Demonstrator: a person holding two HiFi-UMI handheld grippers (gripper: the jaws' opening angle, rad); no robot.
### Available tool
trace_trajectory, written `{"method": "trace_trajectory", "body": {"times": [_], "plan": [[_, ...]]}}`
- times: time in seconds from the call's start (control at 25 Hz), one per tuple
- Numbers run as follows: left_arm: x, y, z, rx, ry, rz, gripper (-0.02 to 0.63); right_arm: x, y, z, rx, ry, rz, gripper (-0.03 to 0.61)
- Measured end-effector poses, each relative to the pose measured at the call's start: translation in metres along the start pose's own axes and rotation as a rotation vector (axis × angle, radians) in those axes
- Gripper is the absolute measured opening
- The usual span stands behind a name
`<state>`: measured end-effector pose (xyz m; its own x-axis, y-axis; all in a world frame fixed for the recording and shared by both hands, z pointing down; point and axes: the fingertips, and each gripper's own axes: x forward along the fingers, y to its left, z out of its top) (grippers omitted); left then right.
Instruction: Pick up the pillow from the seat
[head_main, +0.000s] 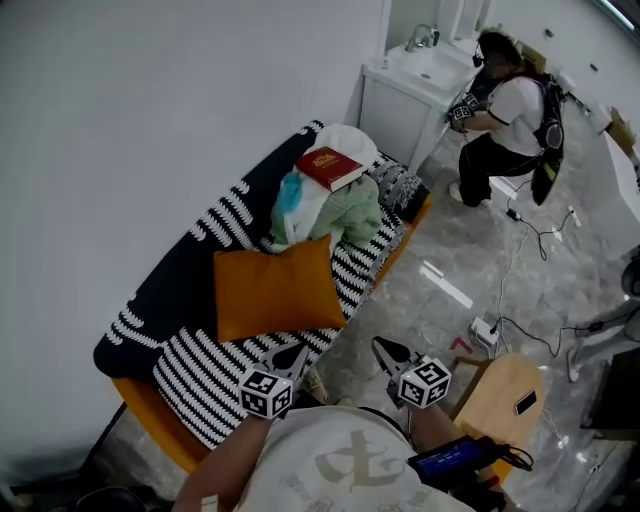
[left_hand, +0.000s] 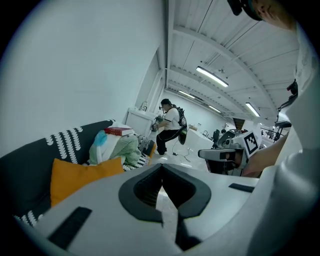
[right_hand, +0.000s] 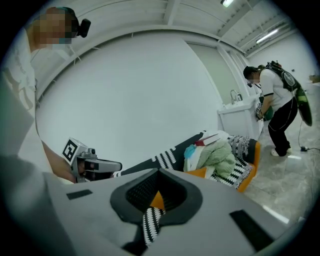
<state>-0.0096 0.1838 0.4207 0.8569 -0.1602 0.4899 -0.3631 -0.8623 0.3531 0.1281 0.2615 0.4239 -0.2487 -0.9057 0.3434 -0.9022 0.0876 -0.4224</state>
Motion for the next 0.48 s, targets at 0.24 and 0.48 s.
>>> {"method": "trace_trajectory", "body": {"times": [0.24,0.48], "plan": [[0.005,0.046,0.016,-0.024,-0.003,0.023,0.008,0.048,-0.009,0.024,-0.015,0.016,-0.002,0.011],[-0.004,0.096,0.022,-0.051,-0.004,0.053,0.008,0.096,0.0,0.038,-0.038,0.043,0.003,0.011]]}}
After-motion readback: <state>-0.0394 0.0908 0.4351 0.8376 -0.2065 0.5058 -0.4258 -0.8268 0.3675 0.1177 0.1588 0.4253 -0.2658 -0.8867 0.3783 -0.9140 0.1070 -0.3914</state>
